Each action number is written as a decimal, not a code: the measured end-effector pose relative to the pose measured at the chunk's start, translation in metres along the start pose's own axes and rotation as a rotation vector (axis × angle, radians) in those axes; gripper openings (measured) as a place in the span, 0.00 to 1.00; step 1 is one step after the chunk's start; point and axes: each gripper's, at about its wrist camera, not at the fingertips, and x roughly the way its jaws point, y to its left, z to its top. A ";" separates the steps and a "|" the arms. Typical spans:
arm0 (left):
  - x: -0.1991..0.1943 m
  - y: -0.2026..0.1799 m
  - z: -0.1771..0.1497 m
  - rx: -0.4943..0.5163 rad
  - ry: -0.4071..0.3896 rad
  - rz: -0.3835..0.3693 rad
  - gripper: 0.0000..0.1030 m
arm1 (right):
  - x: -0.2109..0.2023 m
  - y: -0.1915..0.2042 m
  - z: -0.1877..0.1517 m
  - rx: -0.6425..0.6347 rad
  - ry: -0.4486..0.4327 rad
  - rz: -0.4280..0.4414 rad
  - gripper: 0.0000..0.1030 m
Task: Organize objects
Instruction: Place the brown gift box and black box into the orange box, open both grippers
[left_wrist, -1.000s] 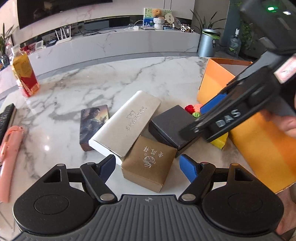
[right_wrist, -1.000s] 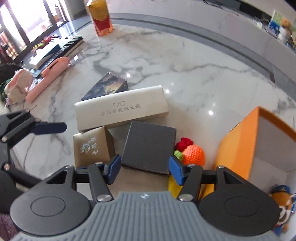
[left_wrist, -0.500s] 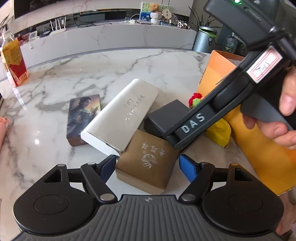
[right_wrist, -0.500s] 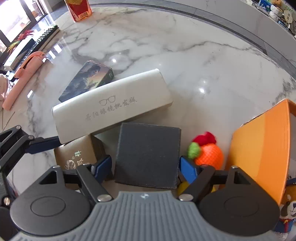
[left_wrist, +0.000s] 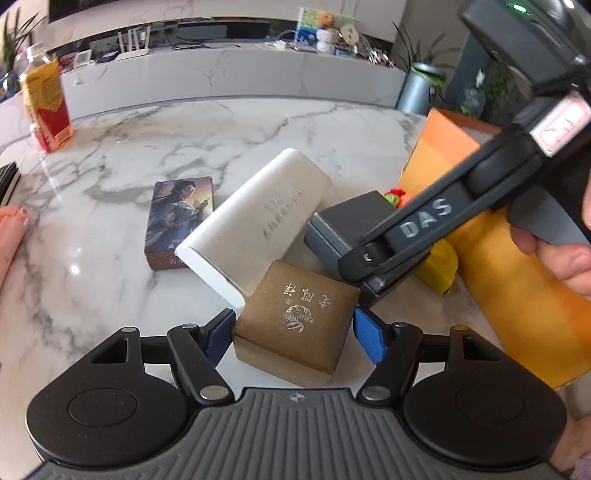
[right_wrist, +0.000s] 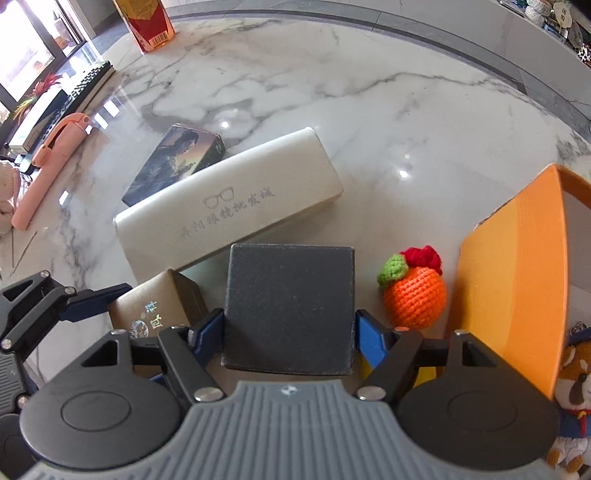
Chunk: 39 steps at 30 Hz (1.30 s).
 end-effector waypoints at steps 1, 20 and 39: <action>-0.004 0.000 0.000 -0.013 -0.010 -0.003 0.79 | -0.006 0.001 -0.001 -0.001 -0.007 0.006 0.73; -0.095 -0.086 0.068 0.040 -0.222 -0.121 0.78 | -0.179 -0.064 -0.051 0.026 -0.266 0.045 0.73; -0.037 -0.163 0.118 0.116 -0.180 -0.155 0.78 | -0.094 -0.173 -0.077 0.144 -0.141 -0.010 0.73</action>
